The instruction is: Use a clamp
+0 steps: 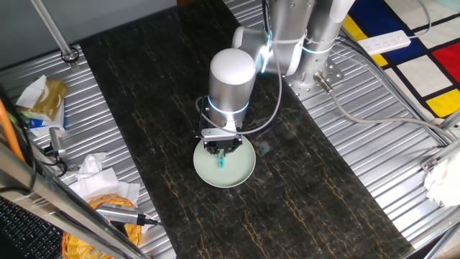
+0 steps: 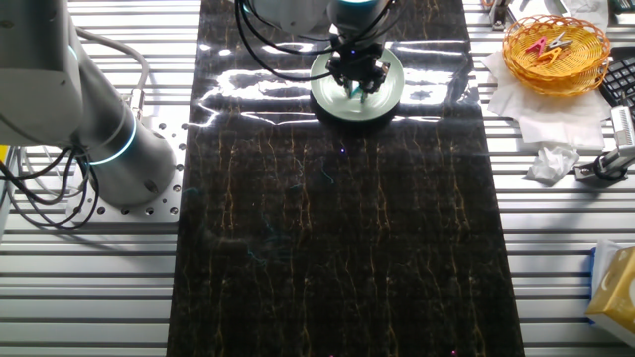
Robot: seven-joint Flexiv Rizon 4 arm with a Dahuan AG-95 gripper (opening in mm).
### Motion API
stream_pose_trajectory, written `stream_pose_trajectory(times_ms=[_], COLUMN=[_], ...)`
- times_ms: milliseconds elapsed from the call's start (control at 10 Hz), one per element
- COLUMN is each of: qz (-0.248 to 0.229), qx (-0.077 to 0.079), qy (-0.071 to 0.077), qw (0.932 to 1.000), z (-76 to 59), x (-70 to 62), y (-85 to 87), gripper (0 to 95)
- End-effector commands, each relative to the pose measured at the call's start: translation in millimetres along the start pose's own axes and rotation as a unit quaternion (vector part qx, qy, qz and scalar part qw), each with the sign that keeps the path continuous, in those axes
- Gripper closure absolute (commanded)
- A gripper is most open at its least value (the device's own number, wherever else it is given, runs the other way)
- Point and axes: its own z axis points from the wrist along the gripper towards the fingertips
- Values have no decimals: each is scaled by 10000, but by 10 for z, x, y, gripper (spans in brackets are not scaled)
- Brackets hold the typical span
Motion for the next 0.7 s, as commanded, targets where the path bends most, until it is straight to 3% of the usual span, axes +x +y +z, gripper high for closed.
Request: stream_pose_trajectory(times_ms=[100, 700], qz=[13, 127], qx=[19, 38], qy=[-11, 52], qw=[10000, 9999], z=[4, -42], x=[1, 1], y=[-2, 8], gripper=[950, 950])
